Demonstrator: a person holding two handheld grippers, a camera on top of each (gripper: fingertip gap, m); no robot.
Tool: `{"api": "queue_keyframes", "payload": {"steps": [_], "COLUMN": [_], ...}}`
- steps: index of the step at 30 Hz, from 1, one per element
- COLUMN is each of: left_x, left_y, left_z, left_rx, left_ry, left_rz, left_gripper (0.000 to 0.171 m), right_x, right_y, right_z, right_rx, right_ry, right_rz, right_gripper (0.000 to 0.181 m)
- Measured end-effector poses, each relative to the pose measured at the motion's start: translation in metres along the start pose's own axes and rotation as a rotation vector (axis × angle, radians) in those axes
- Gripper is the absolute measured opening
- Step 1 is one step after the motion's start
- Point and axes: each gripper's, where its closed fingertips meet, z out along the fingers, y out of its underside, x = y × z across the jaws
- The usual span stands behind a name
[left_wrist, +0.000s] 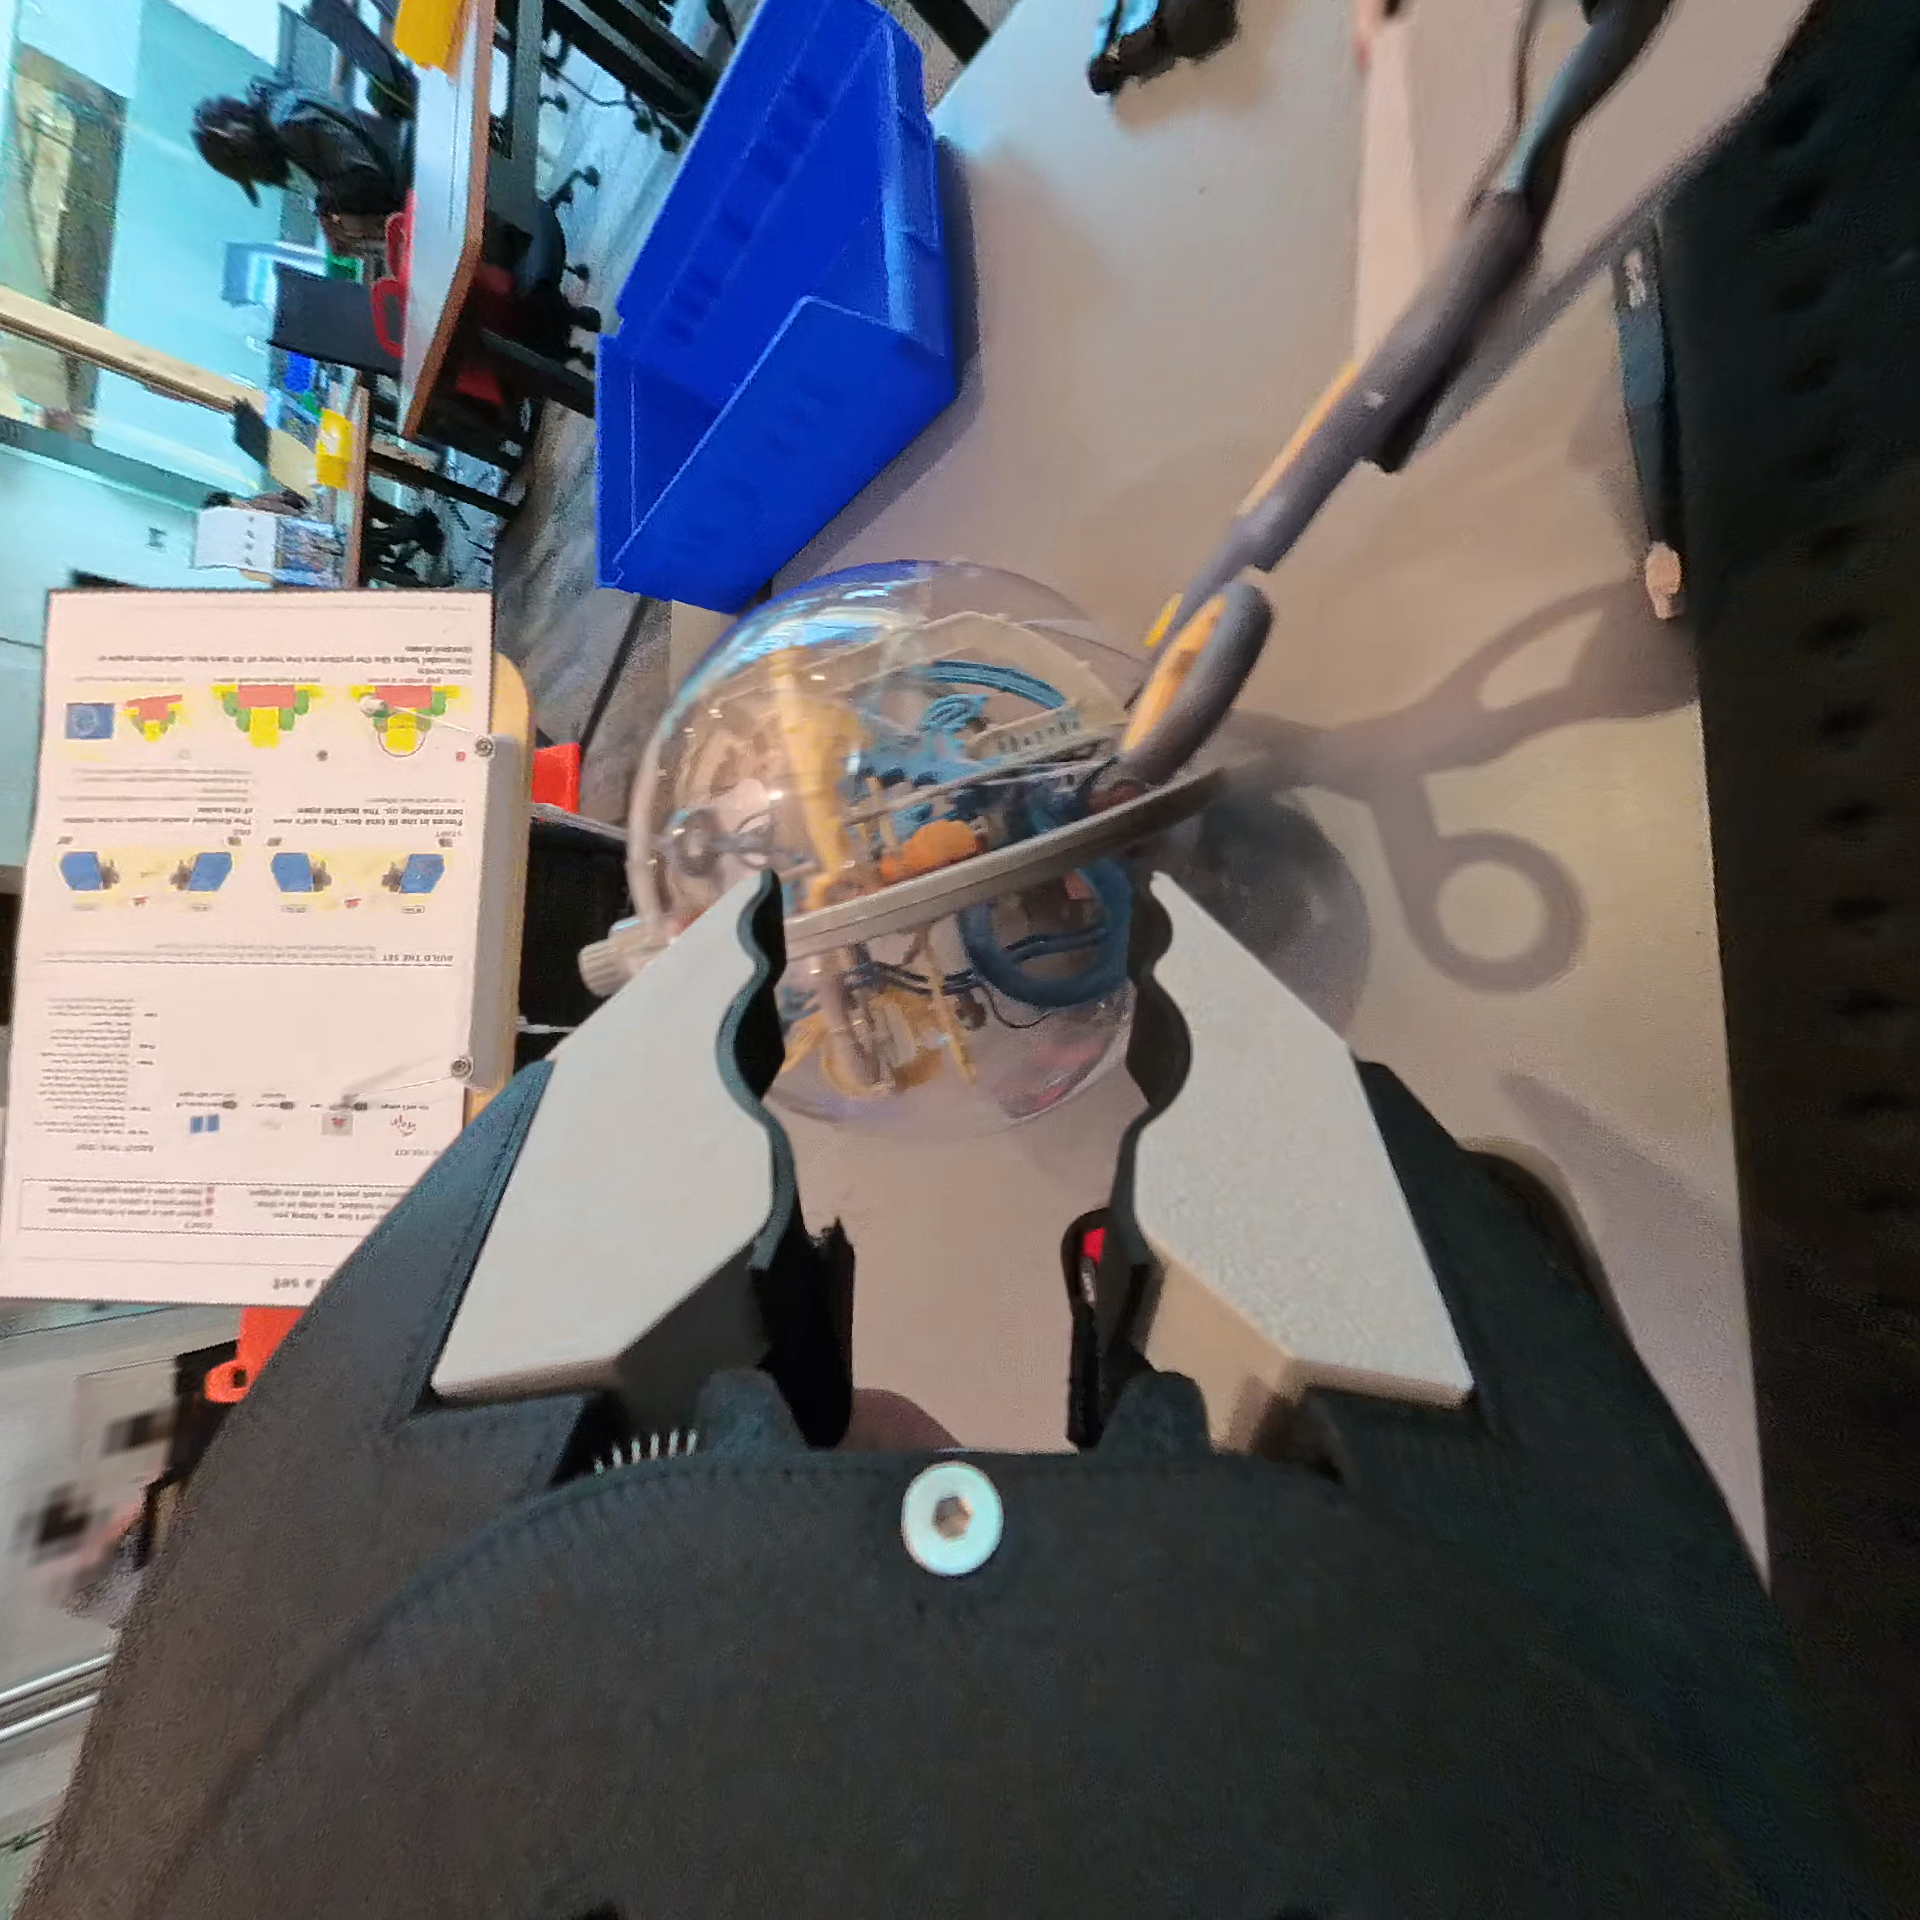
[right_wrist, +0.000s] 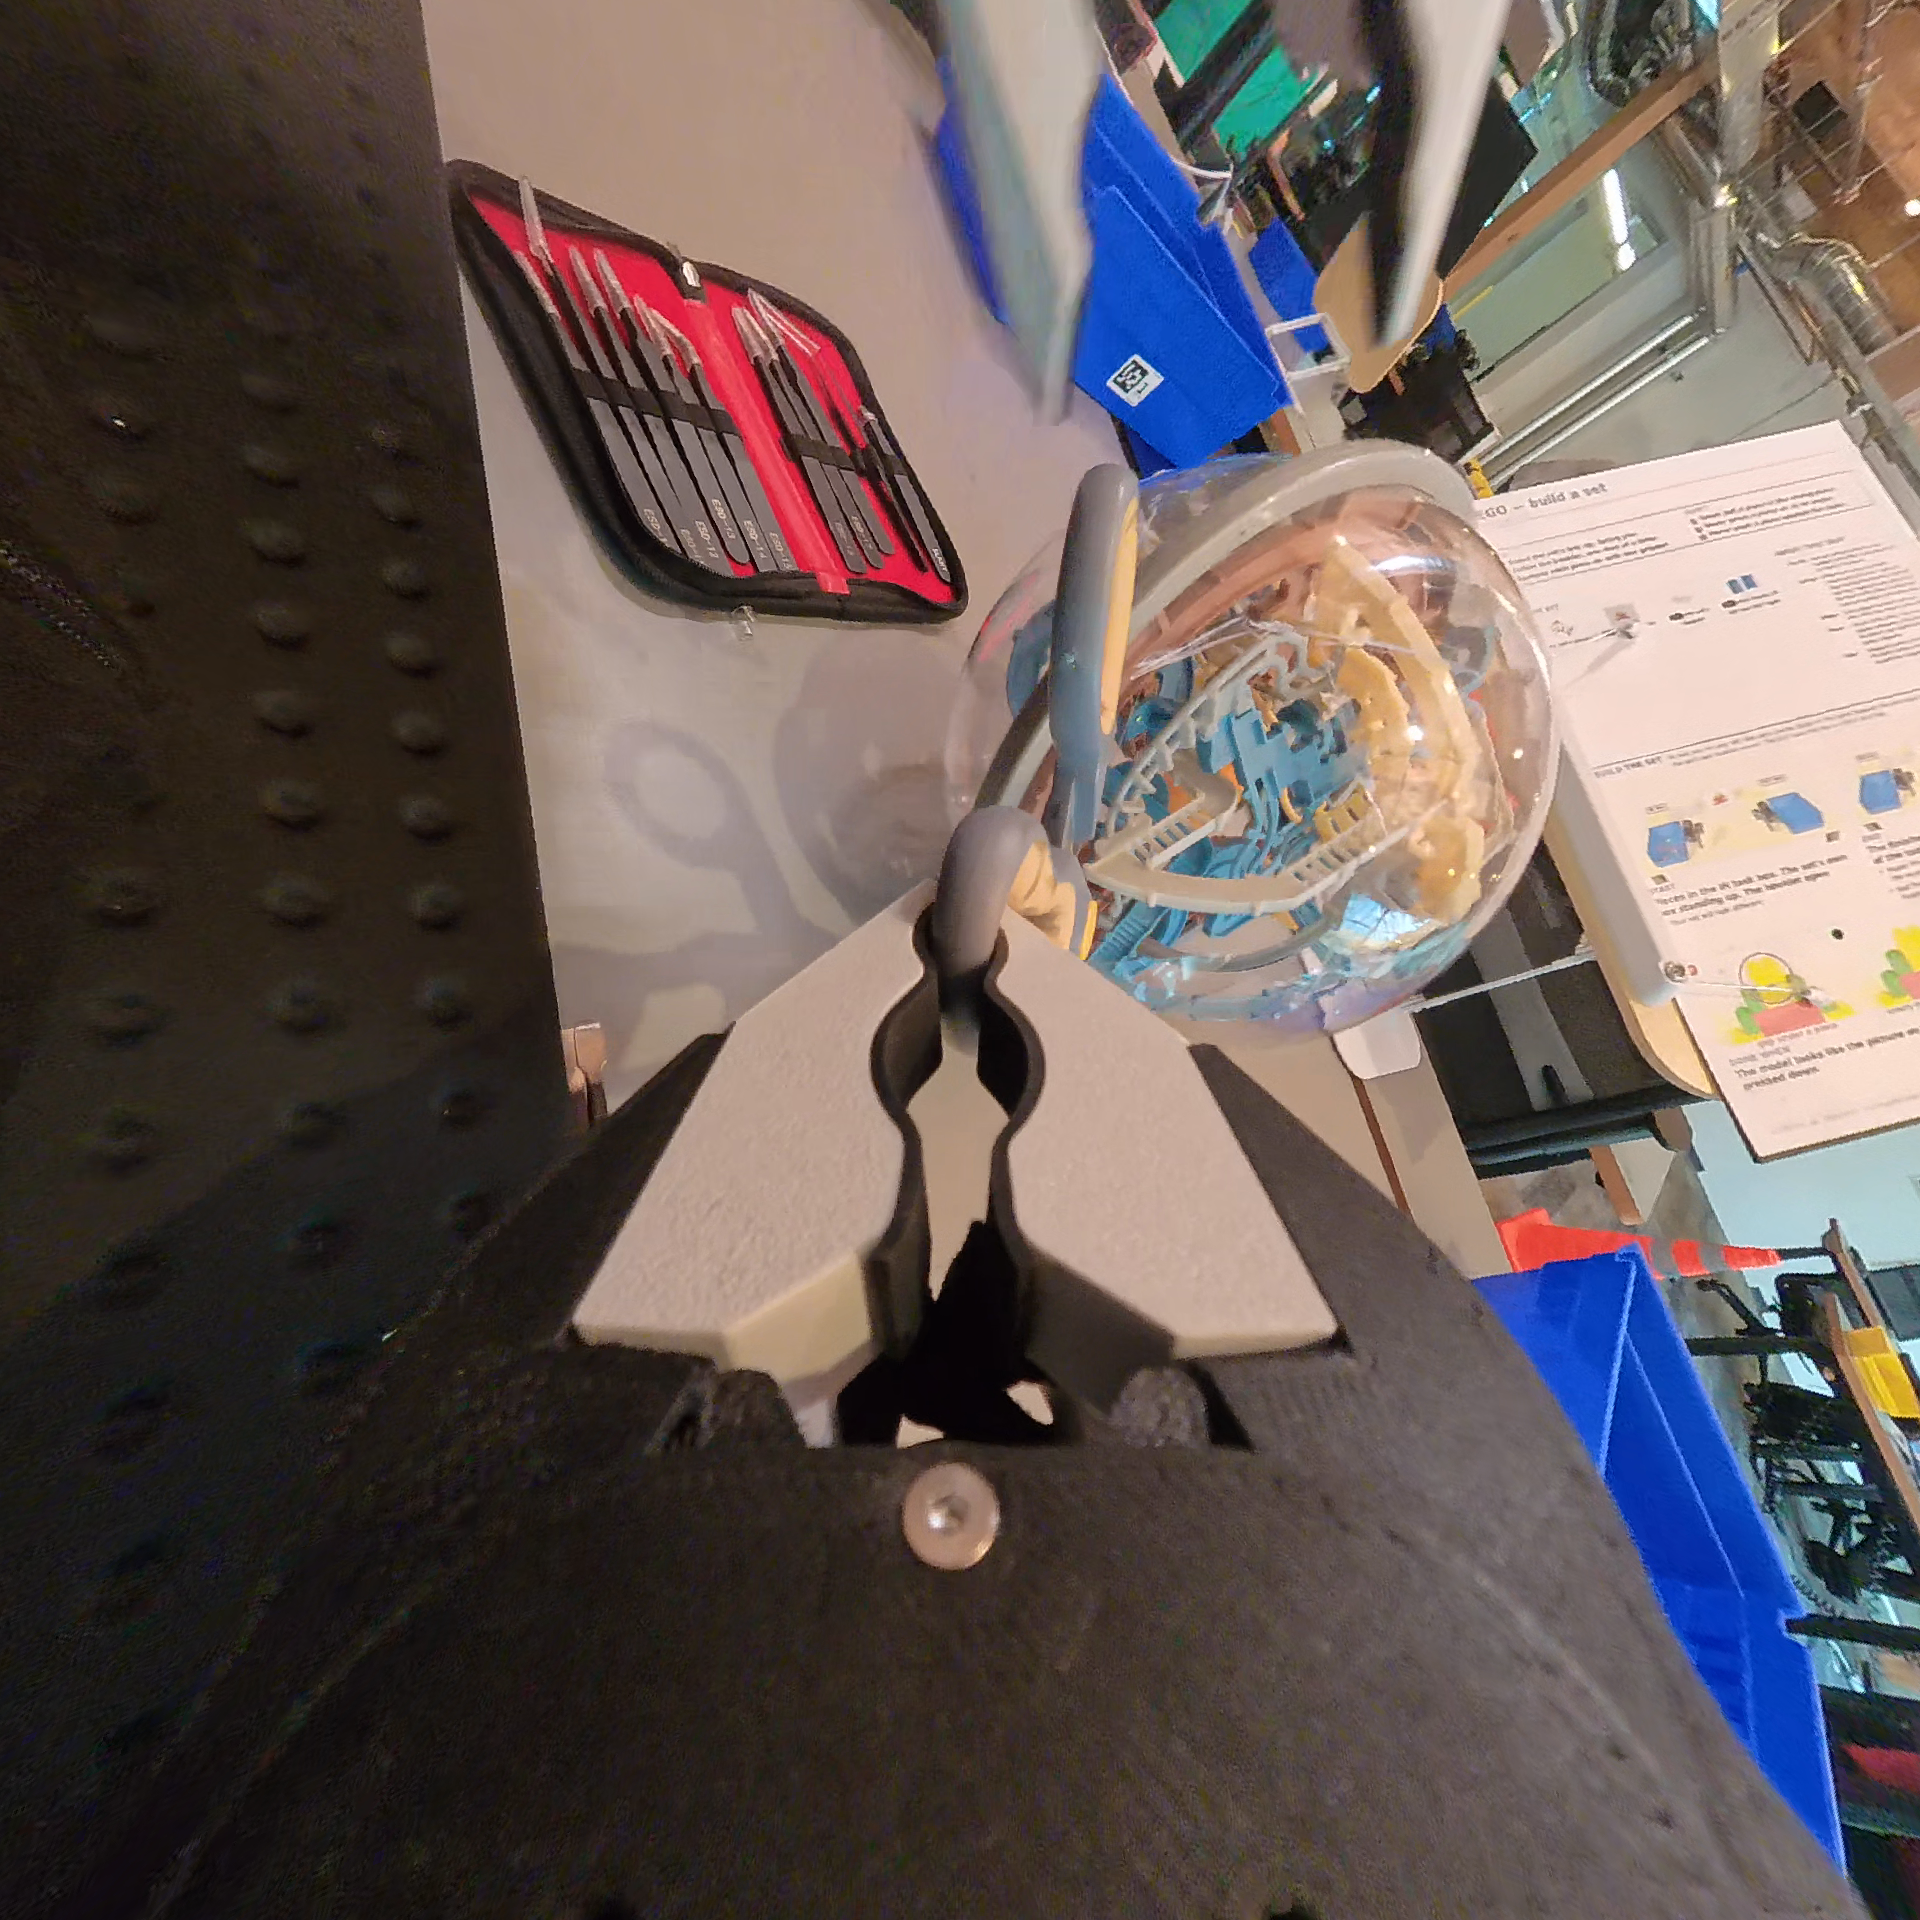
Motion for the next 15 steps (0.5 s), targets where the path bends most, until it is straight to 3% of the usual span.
{"api": "queue_keyframes", "payload": {"steps": [4, 8, 11, 13, 15], "left_x": [-0.047, -0.062, -0.056, -0.039, -0.038], "left_y": [-0.021, -0.037, -0.005, 0.011, 0.039], "left_z": [0.015, 0.079, 0.121, 0.118, 0.118], "left_rx": [0.004, -0.119, -0.328, -0.405, -0.496], "left_ry": [0.058, 0.282, 0.499, 0.742, 0.79], "left_rz": [-0.049, -0.056, -0.077, -0.242, -0.272], "left_gripper": [0.079, 0.109, 0.136, 0.136, 0.152], "right_x": [-0.001, -0.003, -0.004, -0.007, -0.009], "right_y": [-0.001, -0.004, -0.006, -0.006, -0.008], "right_z": [0.002, 0.005, 0.007, 0.008, 0.008], "right_rx": [0.004, -0.005, 0.003, 0.007, 0.029], "right_ry": [0.007, 0.013, 0.017, 0.015, 0.009], "right_rz": [-0.011, -0.028, -0.021, -0.021, -0.013], "right_gripper": [0.0, 0.0, 0.0, 0.0, 0.0]}}
